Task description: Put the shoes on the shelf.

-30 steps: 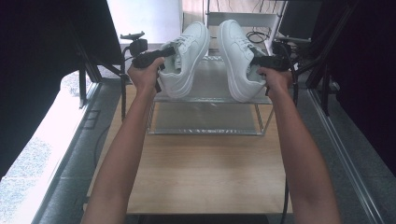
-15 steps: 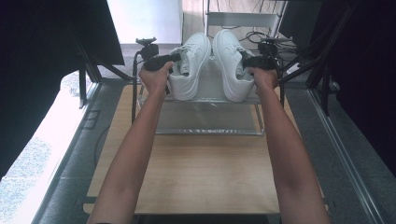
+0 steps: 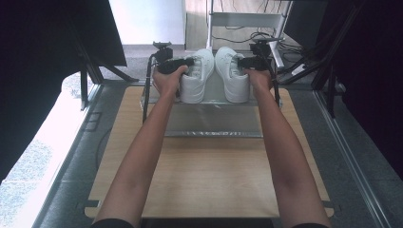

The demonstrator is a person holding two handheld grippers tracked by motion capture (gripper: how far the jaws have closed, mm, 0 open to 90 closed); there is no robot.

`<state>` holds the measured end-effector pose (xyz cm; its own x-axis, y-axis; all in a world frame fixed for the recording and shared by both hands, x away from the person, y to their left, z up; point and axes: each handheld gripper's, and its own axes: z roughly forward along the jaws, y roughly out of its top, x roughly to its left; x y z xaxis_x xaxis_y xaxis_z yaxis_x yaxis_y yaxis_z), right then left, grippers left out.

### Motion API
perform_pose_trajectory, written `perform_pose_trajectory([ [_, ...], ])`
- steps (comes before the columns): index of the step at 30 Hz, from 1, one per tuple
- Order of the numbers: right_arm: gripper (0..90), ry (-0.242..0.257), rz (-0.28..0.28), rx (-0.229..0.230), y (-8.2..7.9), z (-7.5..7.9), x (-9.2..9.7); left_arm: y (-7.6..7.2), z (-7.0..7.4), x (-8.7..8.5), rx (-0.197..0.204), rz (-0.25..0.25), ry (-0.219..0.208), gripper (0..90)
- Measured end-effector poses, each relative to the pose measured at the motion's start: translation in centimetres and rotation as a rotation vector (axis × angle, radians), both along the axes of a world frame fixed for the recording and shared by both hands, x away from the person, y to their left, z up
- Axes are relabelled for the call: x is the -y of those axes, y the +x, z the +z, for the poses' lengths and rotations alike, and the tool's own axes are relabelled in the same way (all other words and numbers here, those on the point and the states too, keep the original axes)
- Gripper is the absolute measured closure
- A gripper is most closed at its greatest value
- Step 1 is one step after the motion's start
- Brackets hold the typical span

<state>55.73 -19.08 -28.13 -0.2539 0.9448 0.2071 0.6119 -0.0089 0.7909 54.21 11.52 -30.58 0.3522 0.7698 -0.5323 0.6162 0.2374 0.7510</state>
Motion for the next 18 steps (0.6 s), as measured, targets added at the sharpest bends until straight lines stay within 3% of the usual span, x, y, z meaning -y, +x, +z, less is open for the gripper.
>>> perform_pose_trajectory([
  [4,54.9,0.056,0.009,0.0,-0.3,-0.1,0.7,-0.2,0.0,-0.1,-0.004,-0.018,-0.005,47.0],
  [5,51.0,0.059,0.014,0.025,-0.7,0.3,0.7,-0.4,0.1,-0.1,0.002,-0.01,0.002,44.0],
  [7,50.3,0.044,0.02,0.047,-1.0,0.6,0.7,-0.8,0.5,-0.1,0.028,0.008,0.013,44.1],
  [9,49.5,0.031,0.027,0.097,-1.8,1.5,0.6,-1.3,1.2,-0.3,0.058,0.011,0.002,44.5],
  [10,49.6,0.042,0.033,0.149,-2.6,2.5,0.7,-1.8,2.1,-0.6,0.084,0.006,-0.008,43.4],
  [11,49.6,0.05,0.044,0.164,-3.0,2.9,0.9,-1.8,2.1,-0.6,0.084,0.006,-0.008,43.1],
  [12,49.7,0.052,0.055,0.174,-3.4,3.3,1.0,-2.5,2.8,-0.9,0.1,-0.007,-0.011,43.1],
  [17,52.0,0.05,0.085,0.194,-4.9,4.0,1.7,-4.4,4.1,-1.5,0.129,-0.036,0.016,44.1],
  [18,54.5,0.052,0.103,0.2,-5.8,4.1,2.1,-4.9,4.3,-1.7,0.137,-0.038,0.027,49.2],
])
